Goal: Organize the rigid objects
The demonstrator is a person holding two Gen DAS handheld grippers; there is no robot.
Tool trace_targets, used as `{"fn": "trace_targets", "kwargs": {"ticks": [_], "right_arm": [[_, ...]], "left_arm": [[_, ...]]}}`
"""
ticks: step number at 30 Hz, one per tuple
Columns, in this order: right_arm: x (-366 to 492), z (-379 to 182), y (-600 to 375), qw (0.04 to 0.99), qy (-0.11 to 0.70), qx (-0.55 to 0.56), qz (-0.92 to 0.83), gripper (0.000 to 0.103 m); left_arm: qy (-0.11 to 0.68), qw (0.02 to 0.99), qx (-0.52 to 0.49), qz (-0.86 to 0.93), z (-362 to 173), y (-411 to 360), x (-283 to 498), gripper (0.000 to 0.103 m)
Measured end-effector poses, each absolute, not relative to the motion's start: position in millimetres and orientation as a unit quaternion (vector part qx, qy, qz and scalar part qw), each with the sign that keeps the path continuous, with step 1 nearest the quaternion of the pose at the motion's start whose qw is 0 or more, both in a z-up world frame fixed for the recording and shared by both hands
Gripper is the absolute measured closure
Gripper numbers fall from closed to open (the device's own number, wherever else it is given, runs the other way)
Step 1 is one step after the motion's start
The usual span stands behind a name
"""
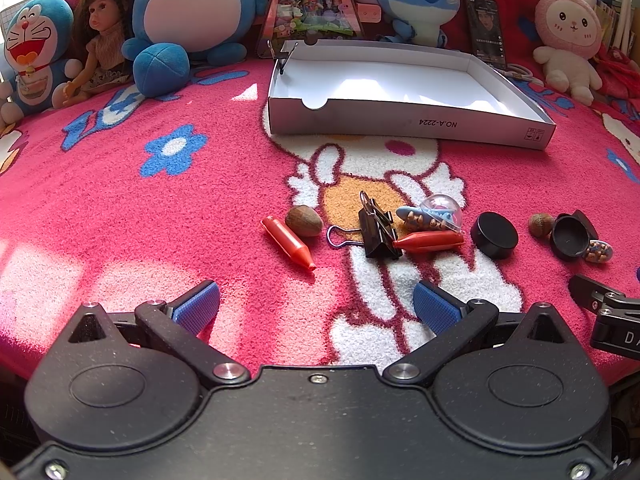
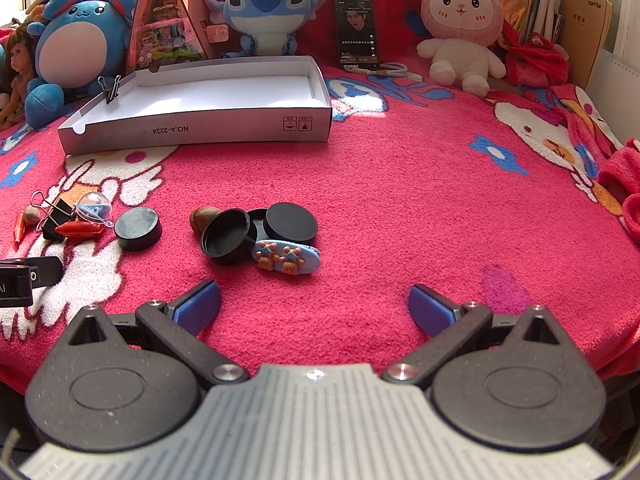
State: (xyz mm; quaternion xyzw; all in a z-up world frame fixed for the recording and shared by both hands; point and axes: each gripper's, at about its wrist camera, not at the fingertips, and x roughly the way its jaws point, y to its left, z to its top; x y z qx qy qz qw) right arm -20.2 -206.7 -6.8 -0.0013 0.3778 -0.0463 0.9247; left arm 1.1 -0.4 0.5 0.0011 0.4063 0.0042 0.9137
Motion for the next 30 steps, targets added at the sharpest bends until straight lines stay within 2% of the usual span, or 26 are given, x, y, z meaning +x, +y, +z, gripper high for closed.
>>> {"fn": "trace_targets", "kwargs": {"ticks": [30], "right_arm": [[-21.5,-7.2,-206.2,0.925,0.377,-0.002,-0.047,0.0]], "left_arm": [[0.406,0.914,-0.001,0.005,-1.3,3.2,-3.9,0.0]]}}
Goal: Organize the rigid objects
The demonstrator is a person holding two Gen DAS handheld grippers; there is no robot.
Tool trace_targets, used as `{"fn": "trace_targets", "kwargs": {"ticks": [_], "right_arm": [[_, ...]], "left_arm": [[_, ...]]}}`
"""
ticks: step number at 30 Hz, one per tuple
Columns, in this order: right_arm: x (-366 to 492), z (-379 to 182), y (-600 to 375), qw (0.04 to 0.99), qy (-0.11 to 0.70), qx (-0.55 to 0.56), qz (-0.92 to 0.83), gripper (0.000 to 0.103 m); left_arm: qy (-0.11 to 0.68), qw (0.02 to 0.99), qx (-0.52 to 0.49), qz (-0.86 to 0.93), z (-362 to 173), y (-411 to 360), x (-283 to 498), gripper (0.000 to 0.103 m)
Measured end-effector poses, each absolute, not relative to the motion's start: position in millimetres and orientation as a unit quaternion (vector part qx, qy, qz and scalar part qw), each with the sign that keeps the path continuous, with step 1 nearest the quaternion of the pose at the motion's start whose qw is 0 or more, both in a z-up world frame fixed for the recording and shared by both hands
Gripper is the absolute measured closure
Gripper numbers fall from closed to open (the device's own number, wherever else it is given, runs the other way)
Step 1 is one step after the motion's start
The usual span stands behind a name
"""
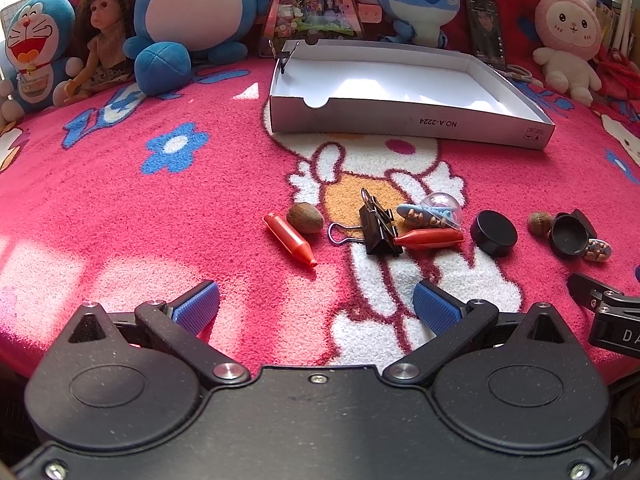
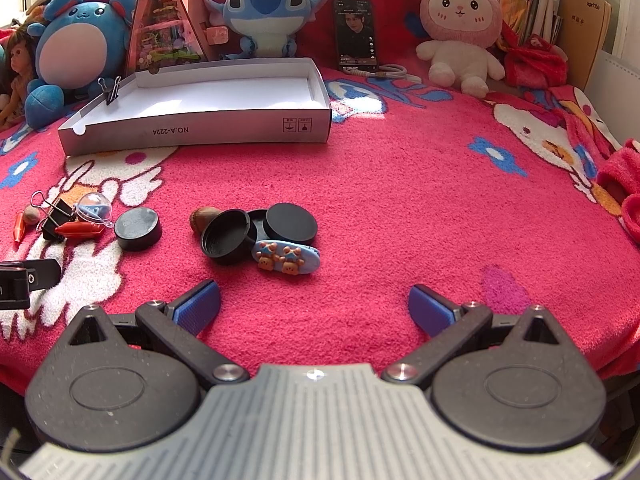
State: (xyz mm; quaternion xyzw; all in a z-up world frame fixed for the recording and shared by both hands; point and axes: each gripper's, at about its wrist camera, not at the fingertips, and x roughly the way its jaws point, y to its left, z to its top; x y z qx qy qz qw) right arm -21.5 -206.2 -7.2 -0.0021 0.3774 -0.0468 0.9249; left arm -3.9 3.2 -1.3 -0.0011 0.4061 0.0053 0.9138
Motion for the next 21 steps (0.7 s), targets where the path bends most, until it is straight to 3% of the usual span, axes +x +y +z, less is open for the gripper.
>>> {"fn": "trace_targets", "kwargs": {"ticks": [21], "right_arm": [[-24.0,-6.8,-207.8,0.927,0.371,-0.002,-0.046,0.0]], "left_arm": [[0.396,0.918,0.001,-0.001,-0.6,5.7,-7.2,0.0]]}}
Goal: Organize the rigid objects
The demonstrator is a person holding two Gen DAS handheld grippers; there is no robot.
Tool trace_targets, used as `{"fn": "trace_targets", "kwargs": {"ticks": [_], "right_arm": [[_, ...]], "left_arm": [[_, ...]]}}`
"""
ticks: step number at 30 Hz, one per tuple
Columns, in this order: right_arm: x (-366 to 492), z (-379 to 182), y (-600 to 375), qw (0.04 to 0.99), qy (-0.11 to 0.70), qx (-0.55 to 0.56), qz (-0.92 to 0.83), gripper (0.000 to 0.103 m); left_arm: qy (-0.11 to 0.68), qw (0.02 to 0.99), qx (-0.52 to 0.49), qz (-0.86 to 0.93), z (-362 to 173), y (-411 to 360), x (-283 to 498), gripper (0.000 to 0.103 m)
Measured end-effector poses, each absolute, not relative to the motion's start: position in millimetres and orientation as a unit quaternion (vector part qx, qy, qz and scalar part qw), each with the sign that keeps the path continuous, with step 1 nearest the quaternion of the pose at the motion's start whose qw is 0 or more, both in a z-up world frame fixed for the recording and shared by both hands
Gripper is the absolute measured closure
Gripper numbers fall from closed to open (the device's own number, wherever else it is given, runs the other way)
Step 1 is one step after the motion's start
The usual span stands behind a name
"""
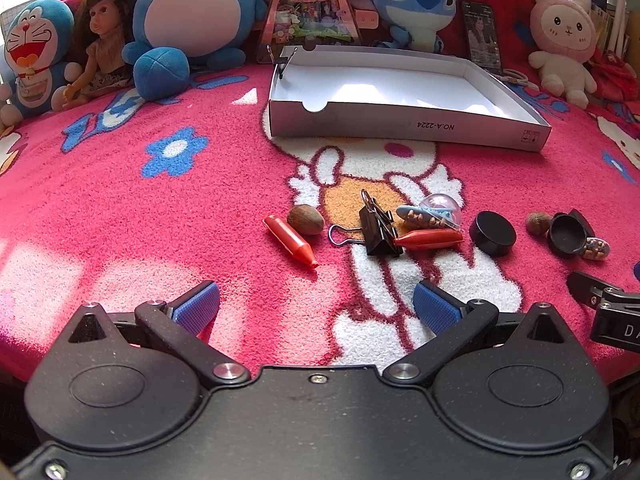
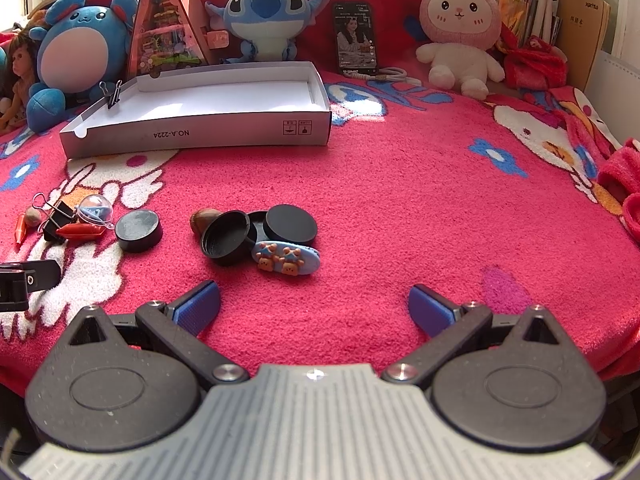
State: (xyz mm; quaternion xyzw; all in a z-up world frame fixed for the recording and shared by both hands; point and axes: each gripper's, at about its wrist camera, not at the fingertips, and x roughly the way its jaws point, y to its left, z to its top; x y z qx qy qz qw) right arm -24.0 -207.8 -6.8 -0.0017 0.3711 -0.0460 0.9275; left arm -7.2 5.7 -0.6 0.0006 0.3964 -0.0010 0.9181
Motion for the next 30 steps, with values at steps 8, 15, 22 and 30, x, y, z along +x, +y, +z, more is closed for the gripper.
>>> {"fn": "trace_targets", "kwargs": {"ticks": [8,15,22,30], "right_arm": [[-25,-7,-208,0.928,0.37,0.0,-0.046,0.0],[-29,-11,-208,0.936,0.35,0.002,-0.044,0.0],[-31,-10,-210,0.939,0.343,-0.001,-0.027,0.0],[-37,0,-213,0.948,0.317,-0.006,-0.025,0.011]], "left_arm": [[0.384,0.923,0.005,-0.005,-3,5,-11,0.0],[0.382,0.924,0.0,-0.003,-2,6,-11,0.0],[0.37,0.929,-0.011,-0.015,7,11,-16,0.026],[0.35,0.936,-0.042,-0.011,20,29,-18,0.057]]}}
